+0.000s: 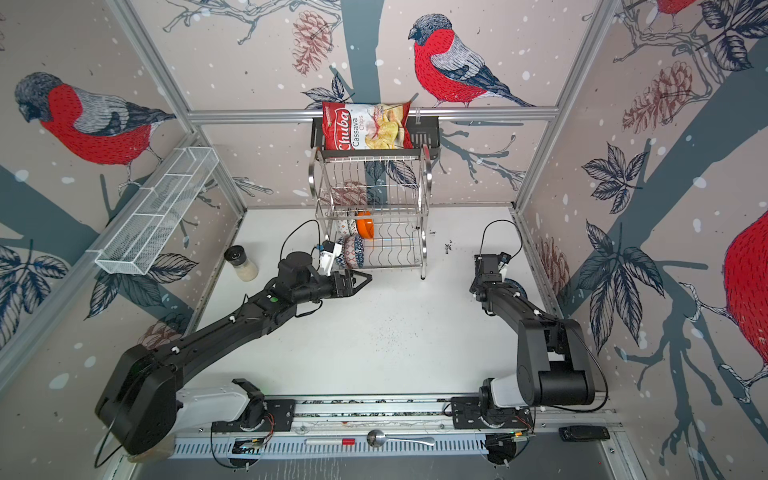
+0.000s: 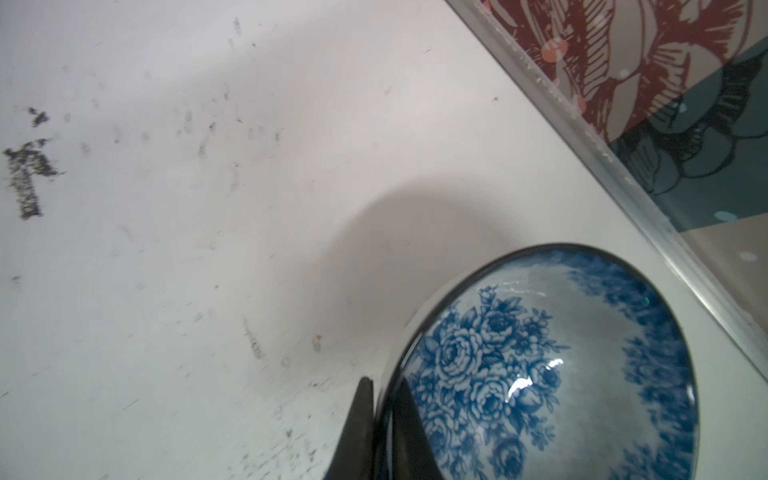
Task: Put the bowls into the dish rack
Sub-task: 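Grasp the floral bowl rim and drag it toward the rack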
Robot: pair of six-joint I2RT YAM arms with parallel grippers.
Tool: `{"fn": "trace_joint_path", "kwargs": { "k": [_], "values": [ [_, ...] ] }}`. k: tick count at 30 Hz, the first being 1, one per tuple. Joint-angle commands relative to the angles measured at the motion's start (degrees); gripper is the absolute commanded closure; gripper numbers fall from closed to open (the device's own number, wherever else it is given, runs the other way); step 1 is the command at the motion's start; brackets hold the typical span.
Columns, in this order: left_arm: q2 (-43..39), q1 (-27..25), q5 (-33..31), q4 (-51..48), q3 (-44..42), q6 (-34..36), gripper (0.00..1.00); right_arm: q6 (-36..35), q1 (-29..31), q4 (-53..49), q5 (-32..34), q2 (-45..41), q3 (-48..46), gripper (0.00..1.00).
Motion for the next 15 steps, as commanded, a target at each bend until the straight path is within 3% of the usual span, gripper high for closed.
{"fn": "trace_joint_path", "kwargs": {
  "k": [1,10,15],
  "values": [
    [-1.9,1.6,-0.5,-3.4,0.0,2.3,0.02,1.5,1.8,-2.1,-5.9,-1.8,0.4,0.99],
    [-6.8,9.2,2.6,-10.0,-3.7,5.3,0.02,2.8,14.3,-5.8,-6.6,-4.3,3.1,0.99],
    [-6.5,13.1,3.7,-19.2,-1.2,11.8,0.02,5.8,24.2,-7.0,-8.0,-3.2,5.6,0.99]
  ]
}}
